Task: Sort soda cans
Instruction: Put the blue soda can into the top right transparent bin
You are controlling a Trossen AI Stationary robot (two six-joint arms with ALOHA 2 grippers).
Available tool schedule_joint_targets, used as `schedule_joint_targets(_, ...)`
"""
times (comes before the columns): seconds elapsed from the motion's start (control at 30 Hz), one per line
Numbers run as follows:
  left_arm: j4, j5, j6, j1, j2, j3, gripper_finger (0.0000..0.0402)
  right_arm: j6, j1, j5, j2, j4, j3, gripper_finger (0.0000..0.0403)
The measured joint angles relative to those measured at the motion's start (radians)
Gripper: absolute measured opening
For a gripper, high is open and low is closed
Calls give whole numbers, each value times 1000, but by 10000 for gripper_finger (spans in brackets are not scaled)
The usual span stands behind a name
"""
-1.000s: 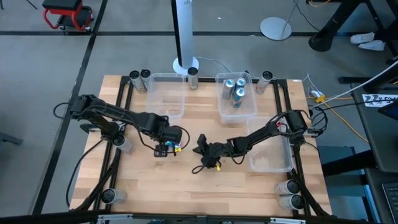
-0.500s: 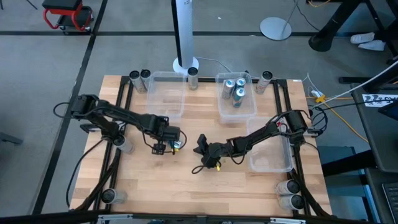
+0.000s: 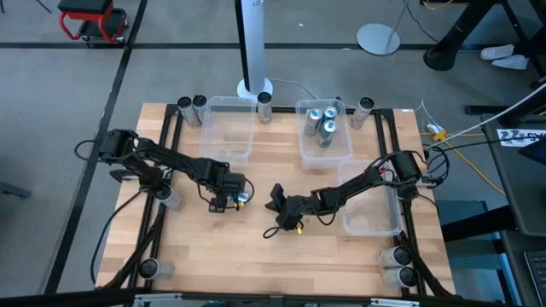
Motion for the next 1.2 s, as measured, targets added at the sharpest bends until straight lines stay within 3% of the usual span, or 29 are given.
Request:
schedule_joint_targets(0.13, 1, 0, -27, -8, -1, 3, 223, 0, 0, -1, -1, -3, 0, 10)
schedule_joint_targets(0.33, -34, 1, -76, -68, -20, 41, 223, 0, 26, -43, -112, -121, 0, 10)
schedule_joint_targets(0.53, 19, -1, -147, -176, -141, 81, 223, 2, 70, -44, -260, -238, 2, 10)
schedule_joint_targets(0.9, 214, -170, -131, -339, -298, 76, 223, -78, 64, -24, -297, -77, 1, 14)
schedule_joint_targets(1.03, 261, -176, -106, -358, -307, 40, 223, -95, 74, -138, -306, -59, 1, 60)
schedule_joint_targets(1.2, 403, -177, -90, -349, -309, -36, 223, -156, 80, -168, -352, -110, 53, 174)
